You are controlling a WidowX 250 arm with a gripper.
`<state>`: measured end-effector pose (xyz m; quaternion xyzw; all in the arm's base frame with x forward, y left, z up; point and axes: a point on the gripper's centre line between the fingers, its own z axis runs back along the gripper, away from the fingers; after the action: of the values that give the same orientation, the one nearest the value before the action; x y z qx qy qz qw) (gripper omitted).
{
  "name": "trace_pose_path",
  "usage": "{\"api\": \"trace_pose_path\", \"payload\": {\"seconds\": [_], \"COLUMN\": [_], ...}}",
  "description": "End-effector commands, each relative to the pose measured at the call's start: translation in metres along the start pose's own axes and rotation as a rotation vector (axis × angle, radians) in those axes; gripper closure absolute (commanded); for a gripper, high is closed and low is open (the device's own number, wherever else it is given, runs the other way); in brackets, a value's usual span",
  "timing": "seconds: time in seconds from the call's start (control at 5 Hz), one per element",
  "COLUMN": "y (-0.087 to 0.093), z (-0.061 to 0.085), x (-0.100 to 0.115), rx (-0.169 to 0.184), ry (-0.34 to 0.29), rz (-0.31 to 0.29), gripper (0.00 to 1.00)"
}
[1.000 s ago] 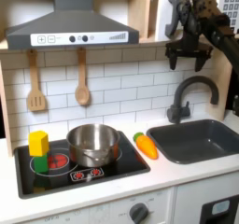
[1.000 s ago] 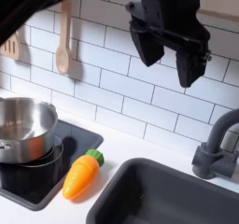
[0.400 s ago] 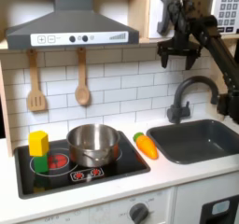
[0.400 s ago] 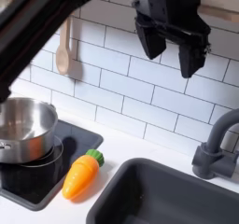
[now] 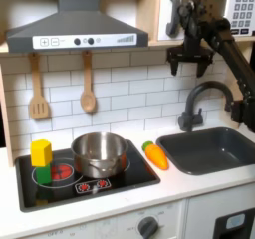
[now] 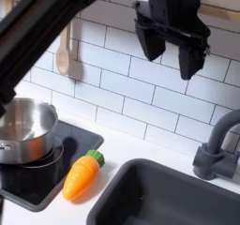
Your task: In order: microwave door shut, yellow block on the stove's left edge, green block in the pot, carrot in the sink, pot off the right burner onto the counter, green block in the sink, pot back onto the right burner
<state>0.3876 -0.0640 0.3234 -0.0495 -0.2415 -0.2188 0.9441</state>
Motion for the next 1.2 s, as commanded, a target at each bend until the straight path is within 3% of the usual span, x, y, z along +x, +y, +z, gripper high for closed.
{"api": "trace_pose_path", "payload": {"seconds": [0.0, 0.2, 0.6, 1.0], "y": [0.001, 0.011, 0.036, 0.074], "z": [0.003, 0.006, 0.018, 0.024], "x": [-0.005, -0.022, -0.061, -0.086], "rx": [0.006, 0.047, 0.111, 0.2], "ry": [0.0, 0.044, 0.105, 0.163], "rz": [0.007, 0.029, 0.132, 0.23], "gripper": [0.0, 0.0, 0.0, 0.0]}}
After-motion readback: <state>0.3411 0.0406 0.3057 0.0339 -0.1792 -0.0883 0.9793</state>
